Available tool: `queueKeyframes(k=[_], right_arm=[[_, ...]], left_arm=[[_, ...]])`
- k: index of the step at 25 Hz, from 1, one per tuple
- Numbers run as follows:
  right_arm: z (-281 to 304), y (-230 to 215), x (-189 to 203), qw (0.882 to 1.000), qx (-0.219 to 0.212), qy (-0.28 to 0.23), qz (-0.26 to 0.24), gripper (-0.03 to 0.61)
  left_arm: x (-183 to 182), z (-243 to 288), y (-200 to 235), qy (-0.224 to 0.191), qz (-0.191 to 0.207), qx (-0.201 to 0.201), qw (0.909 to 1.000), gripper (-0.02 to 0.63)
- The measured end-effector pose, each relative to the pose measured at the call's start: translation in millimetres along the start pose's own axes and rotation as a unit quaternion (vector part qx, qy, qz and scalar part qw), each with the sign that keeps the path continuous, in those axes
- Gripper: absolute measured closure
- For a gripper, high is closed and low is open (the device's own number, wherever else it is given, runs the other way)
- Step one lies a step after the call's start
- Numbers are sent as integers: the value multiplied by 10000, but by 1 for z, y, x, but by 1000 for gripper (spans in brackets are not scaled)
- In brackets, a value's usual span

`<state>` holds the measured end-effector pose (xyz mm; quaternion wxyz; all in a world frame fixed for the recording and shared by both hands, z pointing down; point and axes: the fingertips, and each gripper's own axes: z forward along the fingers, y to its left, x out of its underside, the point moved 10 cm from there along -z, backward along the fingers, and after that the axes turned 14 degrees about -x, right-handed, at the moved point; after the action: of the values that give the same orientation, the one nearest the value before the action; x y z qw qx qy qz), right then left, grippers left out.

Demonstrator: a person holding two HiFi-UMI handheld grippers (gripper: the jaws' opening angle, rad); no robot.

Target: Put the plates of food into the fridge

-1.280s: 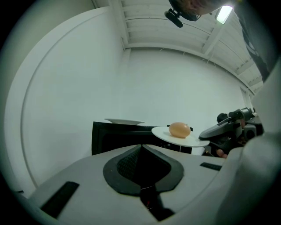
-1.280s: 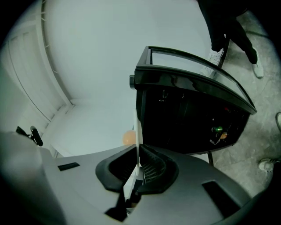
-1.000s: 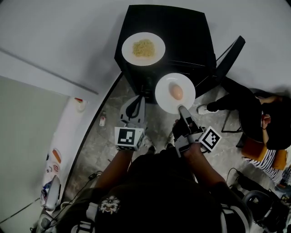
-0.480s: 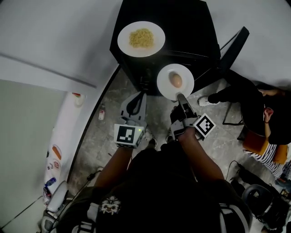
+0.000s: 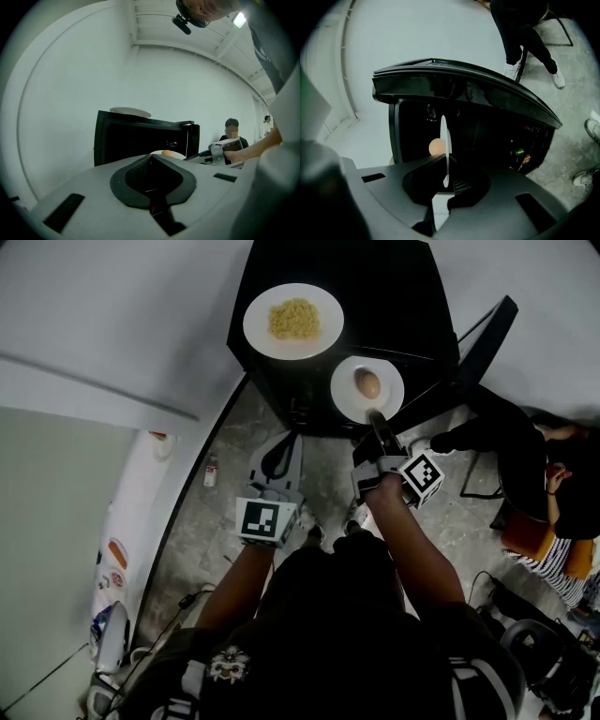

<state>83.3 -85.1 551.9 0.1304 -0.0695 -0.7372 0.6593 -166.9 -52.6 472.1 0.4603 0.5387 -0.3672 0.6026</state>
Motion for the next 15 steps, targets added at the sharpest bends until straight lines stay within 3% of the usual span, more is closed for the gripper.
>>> queueKeyframes(k=[7, 15], right_arm=[[25, -10, -10, 9987, 73, -493, 133, 546], [49, -17, -19, 9980, 124, -613, 101, 546]], left_arm=[[7, 6, 5, 165, 60, -95, 9998, 592], [5, 10, 2, 79, -40, -115, 9999, 592]])
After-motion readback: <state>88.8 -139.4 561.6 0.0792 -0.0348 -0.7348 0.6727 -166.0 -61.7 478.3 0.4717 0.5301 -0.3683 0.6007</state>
